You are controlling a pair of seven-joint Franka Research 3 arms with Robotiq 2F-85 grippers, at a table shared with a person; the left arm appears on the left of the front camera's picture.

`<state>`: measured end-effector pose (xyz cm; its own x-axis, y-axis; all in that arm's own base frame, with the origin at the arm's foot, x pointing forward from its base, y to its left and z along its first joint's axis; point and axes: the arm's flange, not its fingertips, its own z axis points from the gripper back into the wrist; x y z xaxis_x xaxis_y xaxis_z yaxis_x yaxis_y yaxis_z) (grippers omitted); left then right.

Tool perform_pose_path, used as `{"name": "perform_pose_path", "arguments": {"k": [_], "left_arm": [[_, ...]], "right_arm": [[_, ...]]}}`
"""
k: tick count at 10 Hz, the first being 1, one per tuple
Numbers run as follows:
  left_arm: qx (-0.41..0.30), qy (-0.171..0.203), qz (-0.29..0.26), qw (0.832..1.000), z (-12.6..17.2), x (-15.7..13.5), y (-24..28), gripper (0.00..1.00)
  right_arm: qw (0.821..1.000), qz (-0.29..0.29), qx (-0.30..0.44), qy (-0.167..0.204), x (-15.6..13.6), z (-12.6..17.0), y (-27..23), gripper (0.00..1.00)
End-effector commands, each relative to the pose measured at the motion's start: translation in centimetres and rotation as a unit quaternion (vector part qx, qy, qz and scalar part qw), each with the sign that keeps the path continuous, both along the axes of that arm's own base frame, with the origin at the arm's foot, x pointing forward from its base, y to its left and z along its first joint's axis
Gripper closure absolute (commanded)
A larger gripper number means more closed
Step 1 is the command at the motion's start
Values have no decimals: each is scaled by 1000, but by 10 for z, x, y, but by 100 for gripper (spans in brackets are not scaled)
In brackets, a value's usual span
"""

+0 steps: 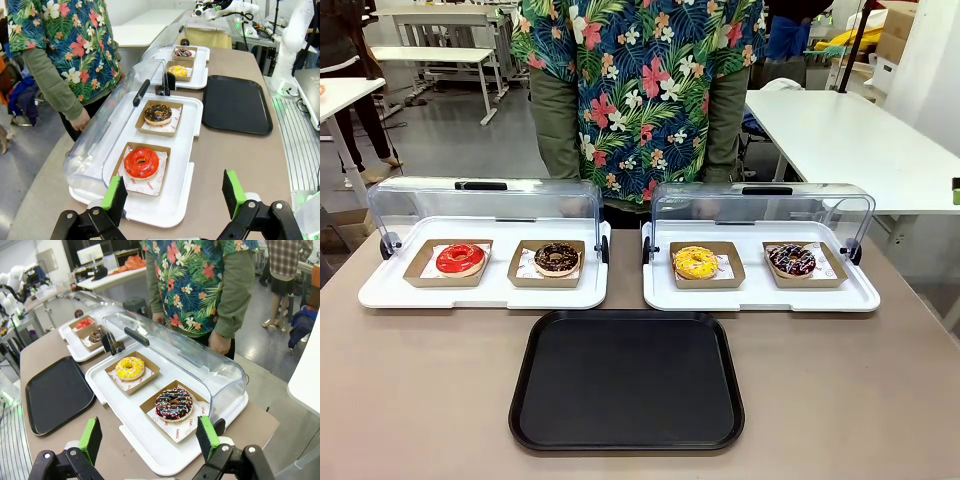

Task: Move the second donut from the left to the tray.
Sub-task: Pick up the Paper togo box containing the Donut indicated by the person and place it on the Handle tray.

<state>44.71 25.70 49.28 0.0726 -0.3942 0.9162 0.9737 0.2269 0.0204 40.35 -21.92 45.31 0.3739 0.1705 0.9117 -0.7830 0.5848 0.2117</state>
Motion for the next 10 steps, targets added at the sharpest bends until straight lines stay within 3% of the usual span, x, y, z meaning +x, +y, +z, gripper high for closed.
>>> {"name": "perform_pose_path", "arguments": {"k": [1, 10], "left_arm": [[4, 6, 7, 1000, 1, -5, -4, 0], [4, 6, 7, 1000, 1, -5, -4, 0]], "right_arm": [[1000, -1, 4, 0, 0, 3, 1, 0], [1000, -1, 4, 0, 0, 3, 1, 0]]}}
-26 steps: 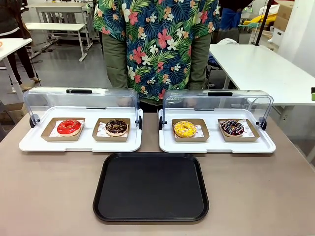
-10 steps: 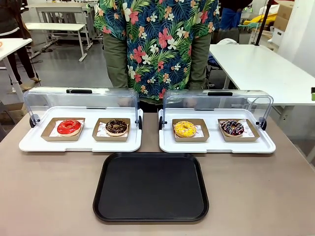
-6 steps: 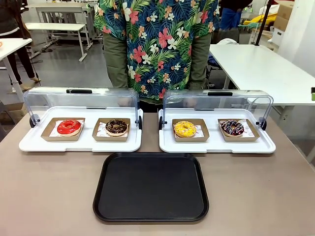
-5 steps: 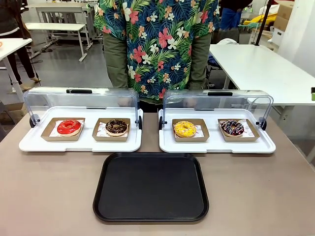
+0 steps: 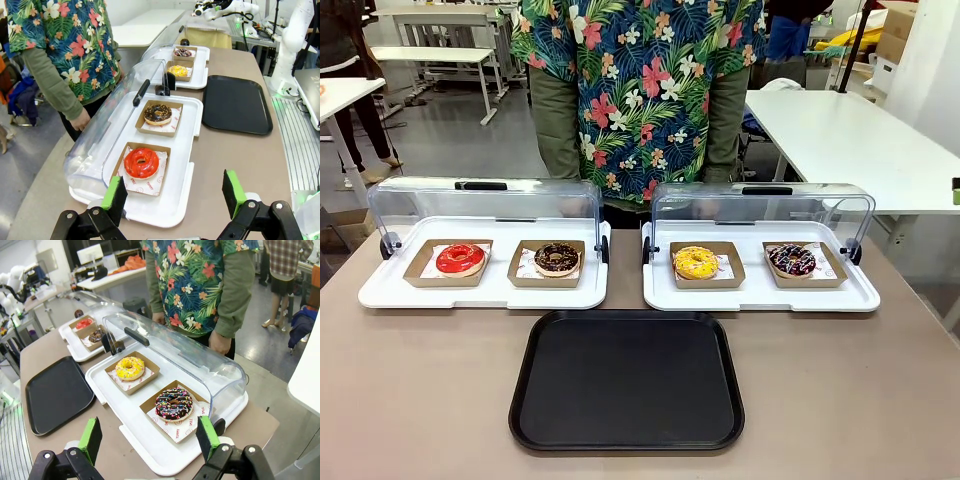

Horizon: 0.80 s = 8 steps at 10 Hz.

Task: Move the second donut from the left to the tray.
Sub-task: Pick up the Paper togo box containing the Donut indicated by the person and place it on the Handle tray.

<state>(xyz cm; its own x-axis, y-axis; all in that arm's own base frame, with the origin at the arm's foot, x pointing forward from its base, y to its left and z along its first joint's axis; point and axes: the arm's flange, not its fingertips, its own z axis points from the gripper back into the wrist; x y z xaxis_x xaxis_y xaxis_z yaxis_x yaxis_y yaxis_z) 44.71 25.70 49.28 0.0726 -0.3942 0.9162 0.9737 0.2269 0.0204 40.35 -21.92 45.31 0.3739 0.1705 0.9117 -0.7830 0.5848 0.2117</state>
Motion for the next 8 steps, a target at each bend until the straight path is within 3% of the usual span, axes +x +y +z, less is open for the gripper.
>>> {"name": "perform_pose_path", "arguments": {"k": [1, 8], "left_arm": [[4, 6, 7, 1000, 1, -5, -4, 0], [4, 6, 7, 1000, 1, -5, -4, 0]], "right_arm": [[1000, -1, 4, 0, 0, 3, 1, 0], [1000, -1, 4, 0, 0, 3, 1, 0]]}}
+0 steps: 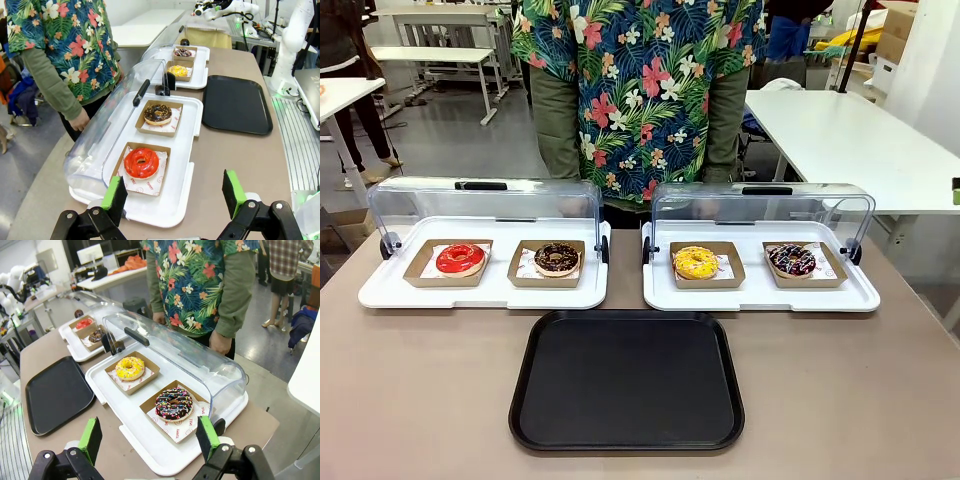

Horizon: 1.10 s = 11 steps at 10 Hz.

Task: Move the second donut from the left to the tray.
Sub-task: Pick up the Paper togo box containing the Donut indicated by the person and place it on the Handle tray.

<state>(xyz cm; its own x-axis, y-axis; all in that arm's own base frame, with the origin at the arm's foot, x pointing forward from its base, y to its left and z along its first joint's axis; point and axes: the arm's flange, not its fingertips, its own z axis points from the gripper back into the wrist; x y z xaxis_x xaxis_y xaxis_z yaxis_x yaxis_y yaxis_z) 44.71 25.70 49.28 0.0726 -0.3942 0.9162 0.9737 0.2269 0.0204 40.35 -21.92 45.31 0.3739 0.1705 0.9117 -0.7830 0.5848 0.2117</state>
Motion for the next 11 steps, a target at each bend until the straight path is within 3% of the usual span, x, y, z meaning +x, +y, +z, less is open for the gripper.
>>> {"name": "perform_pose_path", "arguments": {"k": [1, 11], "left_arm": [[4, 6, 7, 1000, 1, -5, -4, 0], [4, 6, 7, 1000, 1, -5, -4, 0]], "right_arm": [[1000, -1, 4, 0, 0, 3, 1, 0], [1000, -1, 4, 0, 0, 3, 1, 0]]}}
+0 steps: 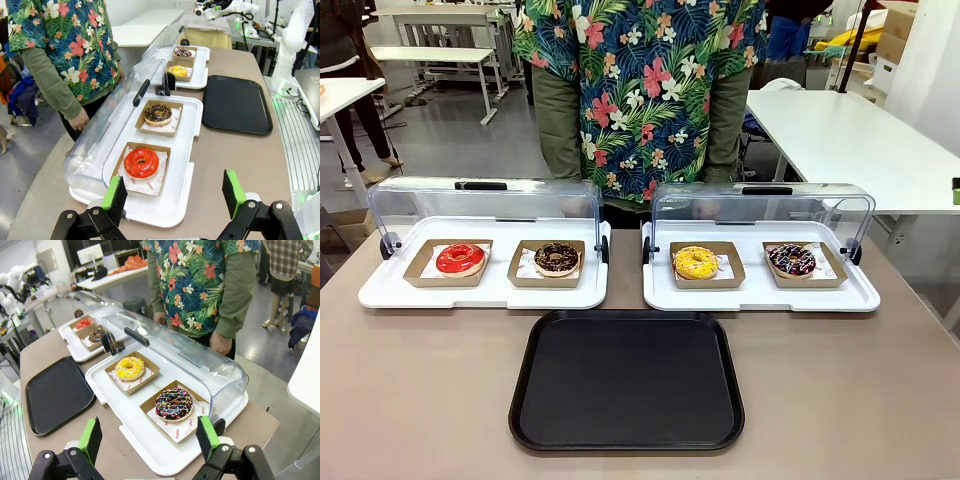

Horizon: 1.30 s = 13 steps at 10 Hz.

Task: Move the second donut from the left to the tray.
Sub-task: Pick up the Paper togo box containing the Donut indicated by the person and place it on the Handle tray.

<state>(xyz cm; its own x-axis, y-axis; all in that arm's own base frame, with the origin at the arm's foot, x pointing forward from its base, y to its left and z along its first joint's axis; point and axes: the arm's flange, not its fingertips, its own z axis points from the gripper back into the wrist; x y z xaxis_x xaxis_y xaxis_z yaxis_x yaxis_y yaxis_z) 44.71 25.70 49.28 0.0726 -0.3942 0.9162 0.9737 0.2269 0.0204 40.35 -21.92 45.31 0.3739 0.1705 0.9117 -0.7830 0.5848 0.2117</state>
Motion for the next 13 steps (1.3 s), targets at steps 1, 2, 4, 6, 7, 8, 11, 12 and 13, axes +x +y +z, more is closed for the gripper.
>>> {"name": "perform_pose_path", "arguments": {"k": [1, 2, 4, 6, 7, 8, 11, 12, 13], "left_arm": [[4, 6, 7, 1000, 1, -5, -4, 0], [4, 6, 7, 1000, 1, -5, -4, 0], [4, 6, 7, 1000, 1, -5, -4, 0], [4, 6, 7, 1000, 1, -5, -4, 0], [4, 6, 7, 1000, 1, -5, -4, 0], [4, 6, 7, 1000, 1, -5, -4, 0], [4, 6, 7, 1000, 1, -5, -4, 0], [4, 6, 7, 1000, 1, -5, -4, 0], [4, 6, 7, 1000, 1, -5, -4, 0]], "right_arm": [[1000, -1, 4, 0, 0, 3, 1, 0], [1000, -1, 4, 0, 0, 3, 1, 0], [1000, -1, 4, 0, 0, 3, 1, 0], [1000, -1, 4, 0, 0, 3, 1, 0], [1000, -1, 4, 0, 0, 3, 1, 0], [1000, -1, 4, 0, 0, 3, 1, 0], [1000, -1, 4, 0, 0, 3, 1, 0], [1000, -1, 4, 0, 0, 3, 1, 0], [1000, -1, 4, 0, 0, 3, 1, 0]]}}
